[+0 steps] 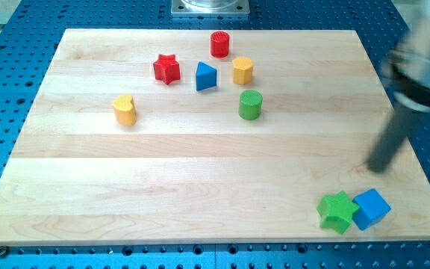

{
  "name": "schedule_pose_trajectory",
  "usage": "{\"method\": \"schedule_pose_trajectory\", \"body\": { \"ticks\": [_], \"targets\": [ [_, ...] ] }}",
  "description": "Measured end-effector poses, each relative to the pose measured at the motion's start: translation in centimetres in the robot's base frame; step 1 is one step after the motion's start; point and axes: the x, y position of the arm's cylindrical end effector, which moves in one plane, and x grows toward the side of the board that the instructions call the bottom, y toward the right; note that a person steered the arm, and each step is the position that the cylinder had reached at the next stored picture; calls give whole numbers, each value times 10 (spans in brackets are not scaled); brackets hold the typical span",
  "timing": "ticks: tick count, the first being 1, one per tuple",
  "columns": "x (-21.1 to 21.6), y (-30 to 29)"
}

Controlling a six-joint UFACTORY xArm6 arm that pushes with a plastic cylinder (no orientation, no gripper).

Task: Move the green star bottom left side of the heart

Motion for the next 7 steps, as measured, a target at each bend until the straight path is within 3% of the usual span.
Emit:
{"method": "schedule_pose_trajectory", "body": {
  "ticks": [1, 2, 7],
  "targets": [
    [60, 15],
    [74, -21],
    [57, -307]
  ]
}}
